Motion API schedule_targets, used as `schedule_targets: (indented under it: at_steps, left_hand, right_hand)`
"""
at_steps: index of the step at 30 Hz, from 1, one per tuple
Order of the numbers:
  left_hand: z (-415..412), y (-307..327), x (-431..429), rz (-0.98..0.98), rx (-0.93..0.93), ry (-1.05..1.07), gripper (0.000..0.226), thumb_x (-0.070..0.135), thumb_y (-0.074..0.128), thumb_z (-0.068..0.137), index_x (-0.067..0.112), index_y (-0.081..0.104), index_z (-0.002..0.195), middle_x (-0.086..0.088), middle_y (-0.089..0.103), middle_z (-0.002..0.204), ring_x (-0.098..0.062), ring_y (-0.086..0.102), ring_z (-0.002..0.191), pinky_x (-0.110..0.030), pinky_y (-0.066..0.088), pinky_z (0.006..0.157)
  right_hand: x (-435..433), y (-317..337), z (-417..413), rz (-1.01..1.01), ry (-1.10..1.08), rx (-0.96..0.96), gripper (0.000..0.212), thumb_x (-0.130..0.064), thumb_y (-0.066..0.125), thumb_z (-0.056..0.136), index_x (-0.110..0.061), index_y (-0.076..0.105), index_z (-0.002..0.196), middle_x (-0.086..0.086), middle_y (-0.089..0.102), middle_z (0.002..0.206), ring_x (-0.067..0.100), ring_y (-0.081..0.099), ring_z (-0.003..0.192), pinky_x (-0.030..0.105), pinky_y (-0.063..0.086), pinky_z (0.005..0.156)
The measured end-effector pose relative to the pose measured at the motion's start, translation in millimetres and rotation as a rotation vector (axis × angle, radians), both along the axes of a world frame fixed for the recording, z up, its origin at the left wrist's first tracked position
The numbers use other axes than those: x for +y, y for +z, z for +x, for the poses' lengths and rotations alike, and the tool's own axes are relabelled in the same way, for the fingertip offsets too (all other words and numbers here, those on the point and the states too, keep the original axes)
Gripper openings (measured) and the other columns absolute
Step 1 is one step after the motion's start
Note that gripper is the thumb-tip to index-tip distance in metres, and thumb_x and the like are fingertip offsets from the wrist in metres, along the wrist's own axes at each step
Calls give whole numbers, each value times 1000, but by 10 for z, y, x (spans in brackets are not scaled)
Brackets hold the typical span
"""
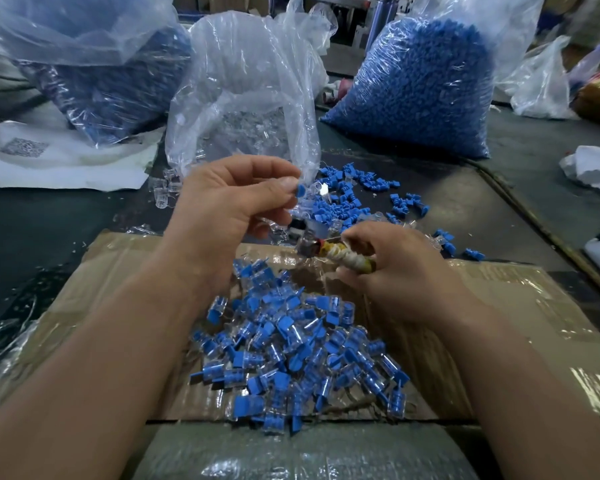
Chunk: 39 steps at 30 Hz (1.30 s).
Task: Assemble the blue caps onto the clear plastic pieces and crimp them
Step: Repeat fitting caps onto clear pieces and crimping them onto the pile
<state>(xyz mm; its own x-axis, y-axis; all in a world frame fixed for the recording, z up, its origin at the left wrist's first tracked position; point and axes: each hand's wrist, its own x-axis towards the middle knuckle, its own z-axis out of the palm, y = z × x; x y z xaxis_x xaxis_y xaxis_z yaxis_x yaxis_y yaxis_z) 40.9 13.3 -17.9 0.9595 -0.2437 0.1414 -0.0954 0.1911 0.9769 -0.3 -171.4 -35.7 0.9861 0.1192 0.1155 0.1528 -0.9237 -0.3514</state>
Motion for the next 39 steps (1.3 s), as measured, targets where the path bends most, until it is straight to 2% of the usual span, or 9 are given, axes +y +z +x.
schedule_targets:
  at_steps: [6,10,13,17,23,30,33,36,39]
  left_hand:
    - [-32,18,14,139,11,-332,20,25,73,45,13,69,60,0,61,53,-7,49,40,-13,34,35]
    - [-42,5,10,247,-14,-475,13,15,82,53,13,71,61,1,61,51,-4,46,40,-12,31,37]
    - [-67,6,8,301,-30,-534,14,27,79,54,16,71,59,5,55,46,-3,42,40,-13,32,40]
    - [-29,-24,-16,269,4,-319,30,38,76,52,11,70,62,4,51,44,-5,39,39,-12,32,37]
    - [131,-188,-23,340,-48,222,18,8,63,83,20,66,69,7,62,60,3,52,46,-7,37,42]
    - [144,-284,-74,802,-239,164,29,10,50,92,21,64,114,6,62,95,-1,55,61,-7,41,53]
    - [178,-308,-81,980,-305,56,33,17,46,95,22,57,125,-2,50,133,-8,46,120,-24,31,102]
    - [184,-328,-94,1112,-305,-69,37,24,42,97,27,48,133,4,23,153,-15,15,140,-31,9,113]
    - [185,-356,-93,1159,-293,-110,37,24,39,98,26,45,135,6,14,155,-16,9,142,-33,5,114]
  right_hand:
    - [-20,-11,39,-49,-5,53,30,-47,70,72,-28,60,91,-13,55,83,6,49,76,28,40,65]
    - [-46,-9,54,-82,-10,97,47,-58,67,66,-27,58,101,-12,52,88,5,46,79,24,35,64]
    - [-37,8,44,-100,-13,140,60,-63,64,63,-29,55,110,-14,47,92,5,44,83,23,33,67]
    - [-42,36,32,-89,-35,157,69,-67,63,59,-26,55,114,-13,47,94,6,45,87,20,33,65]
    - [-62,66,30,-69,-80,213,69,-68,64,56,-30,53,112,-19,40,90,5,42,89,23,33,70]
    - [-166,117,-13,-68,-57,287,52,-64,68,57,-36,45,94,-22,39,86,-2,41,78,18,34,65]
    - [-187,144,-18,38,-93,271,61,-77,52,51,-35,55,94,-24,47,85,-1,47,83,22,38,69]
    - [-179,120,2,88,-139,157,31,-65,56,69,-36,54,81,-20,53,84,-1,49,80,25,40,68]
    - [-162,97,15,105,-188,39,19,-50,60,79,-34,54,73,-18,56,77,-1,50,73,23,41,64]
